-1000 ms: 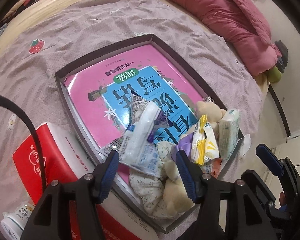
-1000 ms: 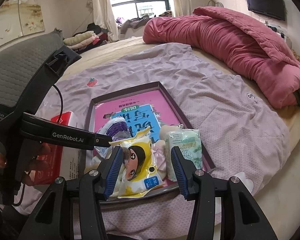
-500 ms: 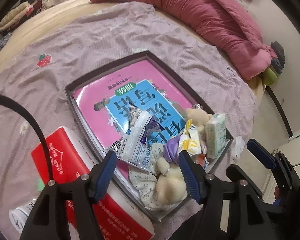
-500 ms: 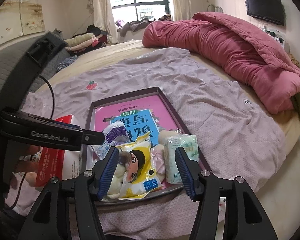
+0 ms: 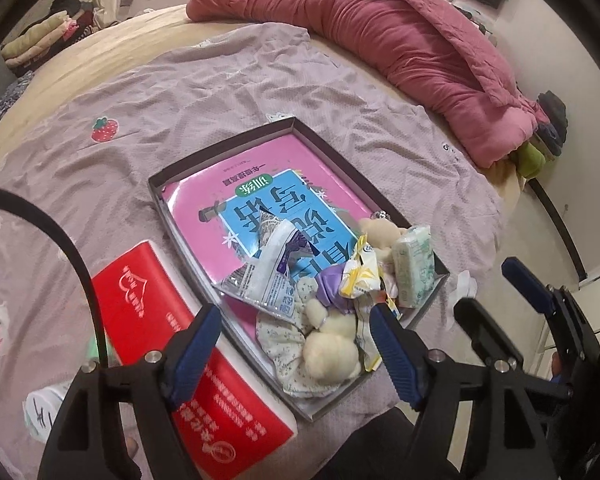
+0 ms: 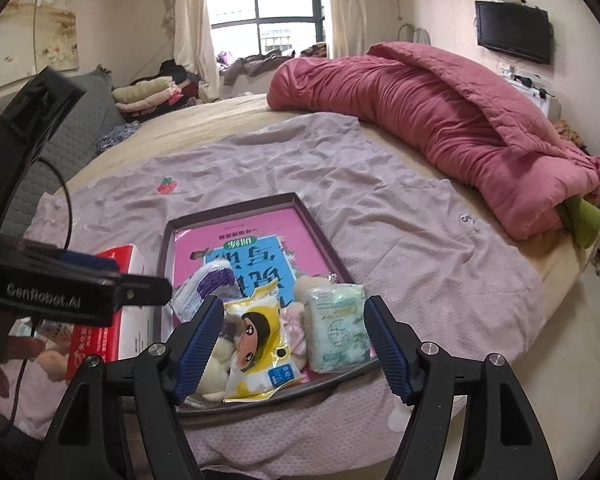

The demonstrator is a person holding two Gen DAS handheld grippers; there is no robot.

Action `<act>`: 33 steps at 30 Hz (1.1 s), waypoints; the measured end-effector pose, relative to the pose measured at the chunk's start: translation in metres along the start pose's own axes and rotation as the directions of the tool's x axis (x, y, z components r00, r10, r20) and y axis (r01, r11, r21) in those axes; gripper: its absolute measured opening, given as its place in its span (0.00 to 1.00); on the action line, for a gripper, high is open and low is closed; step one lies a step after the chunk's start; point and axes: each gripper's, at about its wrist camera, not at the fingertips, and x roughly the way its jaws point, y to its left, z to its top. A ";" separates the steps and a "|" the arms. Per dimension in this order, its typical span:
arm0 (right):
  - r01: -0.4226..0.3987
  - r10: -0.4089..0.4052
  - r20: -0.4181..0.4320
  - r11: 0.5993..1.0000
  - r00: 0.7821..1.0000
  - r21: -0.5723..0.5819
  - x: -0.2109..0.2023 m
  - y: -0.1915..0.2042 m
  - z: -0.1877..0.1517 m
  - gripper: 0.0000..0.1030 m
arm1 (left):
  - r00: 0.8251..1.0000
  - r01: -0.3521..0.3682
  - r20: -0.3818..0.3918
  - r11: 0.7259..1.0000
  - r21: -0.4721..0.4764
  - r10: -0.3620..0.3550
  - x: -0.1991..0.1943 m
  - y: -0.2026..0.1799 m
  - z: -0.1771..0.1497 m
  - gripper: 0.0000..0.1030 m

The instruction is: Organize soft objects

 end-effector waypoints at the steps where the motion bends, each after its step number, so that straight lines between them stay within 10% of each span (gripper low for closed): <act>1: 0.003 -0.003 0.003 1.000 1.000 -0.001 -0.002 0.000 0.001 0.72 | 1.000 0.002 0.003 1.000 -0.002 -0.002 -0.002 0.000 -0.002 0.74; 33: 0.022 -0.015 0.106 0.998 0.994 -0.063 -0.065 0.040 0.027 0.72 | 0.986 -0.088 0.137 0.995 -0.047 0.094 -0.102 0.019 -0.055 0.75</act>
